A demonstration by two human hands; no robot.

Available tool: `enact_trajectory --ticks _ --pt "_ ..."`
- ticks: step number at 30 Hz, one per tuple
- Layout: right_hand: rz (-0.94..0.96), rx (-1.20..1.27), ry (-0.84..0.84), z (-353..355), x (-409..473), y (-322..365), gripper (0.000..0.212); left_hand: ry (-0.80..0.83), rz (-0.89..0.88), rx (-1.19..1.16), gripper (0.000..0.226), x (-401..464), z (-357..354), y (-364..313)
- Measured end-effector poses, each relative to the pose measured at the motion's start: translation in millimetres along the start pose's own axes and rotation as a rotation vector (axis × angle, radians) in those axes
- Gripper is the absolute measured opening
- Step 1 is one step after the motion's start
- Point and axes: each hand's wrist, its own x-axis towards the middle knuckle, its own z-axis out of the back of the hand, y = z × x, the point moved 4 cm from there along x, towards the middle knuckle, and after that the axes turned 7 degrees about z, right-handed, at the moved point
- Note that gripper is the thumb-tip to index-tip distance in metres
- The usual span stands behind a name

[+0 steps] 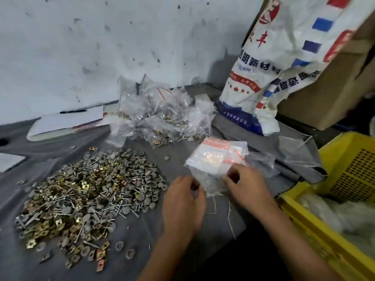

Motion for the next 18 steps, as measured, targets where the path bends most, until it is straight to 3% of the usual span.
enact_trajectory --ticks 2,4,7,11,13,15,18 --pt "-0.171 -0.289 -0.250 20.9 22.9 -21.9 0.028 0.083 -0.096 0.113 0.011 14.4 -17.5 -7.9" --pt "-0.308 -0.342 -0.223 29.6 39.1 -38.2 0.041 0.202 -0.184 0.270 0.028 24.8 -39.7 -12.0" --pt "-0.336 -0.301 -0.134 22.4 50.5 -49.7 0.025 0.234 -0.261 0.362 0.034 32.9 -53.6 -8.3" --pt "-0.264 -0.127 -0.116 30.5 61.3 -45.6 0.010 0.285 -0.254 0.304 0.023 52.5 -46.2 -0.2" --pt "-0.180 -0.052 -0.097 37.1 63.7 -31.0 0.017 0.291 -0.233 0.231 0.019 60.7 -27.6 5.0" --pt "-0.091 0.077 -0.133 42.7 63.4 -8.4 0.025 0.231 -0.248 0.148 0.021 68.9 4.3 14.4" --pt "0.057 0.334 -0.214 38.2 64.7 42.0 0.020 0.057 -0.280 0.103 0.028 74.8 64.3 34.4"
